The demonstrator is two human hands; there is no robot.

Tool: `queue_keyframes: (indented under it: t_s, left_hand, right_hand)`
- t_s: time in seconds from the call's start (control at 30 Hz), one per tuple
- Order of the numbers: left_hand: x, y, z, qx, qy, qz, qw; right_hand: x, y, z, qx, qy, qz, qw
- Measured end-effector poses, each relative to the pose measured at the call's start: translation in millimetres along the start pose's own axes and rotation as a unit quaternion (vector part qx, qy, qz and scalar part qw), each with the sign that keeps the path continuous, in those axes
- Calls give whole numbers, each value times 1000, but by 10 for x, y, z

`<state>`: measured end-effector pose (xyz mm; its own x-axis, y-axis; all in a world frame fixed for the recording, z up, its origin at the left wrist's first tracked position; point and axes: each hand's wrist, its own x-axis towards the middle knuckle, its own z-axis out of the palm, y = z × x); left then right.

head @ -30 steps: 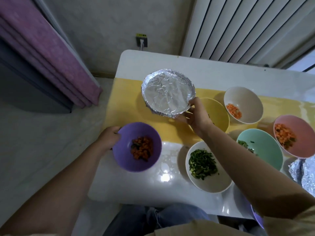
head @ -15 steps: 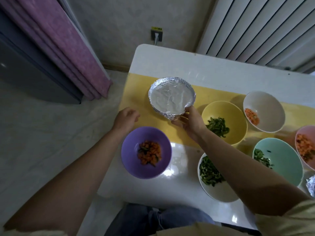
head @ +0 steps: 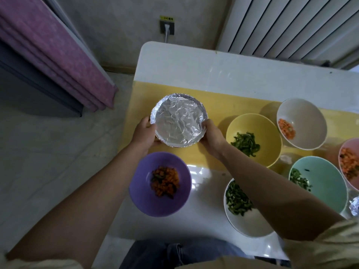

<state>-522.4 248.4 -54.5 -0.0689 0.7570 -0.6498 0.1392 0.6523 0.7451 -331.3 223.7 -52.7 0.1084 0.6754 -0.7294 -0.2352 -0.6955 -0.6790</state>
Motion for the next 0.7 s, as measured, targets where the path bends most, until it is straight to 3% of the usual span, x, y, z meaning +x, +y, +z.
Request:
queue_keyframes:
  t_s: [0.17,0.37,0.7]
  left_hand:
    - [56,25,52,30,16,4,999]
    - [92,11,109,4,25,7,1000]
    - [128,117,232,-51,1,0,999]
  right_hand:
    - [28,65,-47,-21,83,15,996]
    - [31,146,-46,-5,87,-1,996]
    - [66,-16,-69,51,24,-7,998]
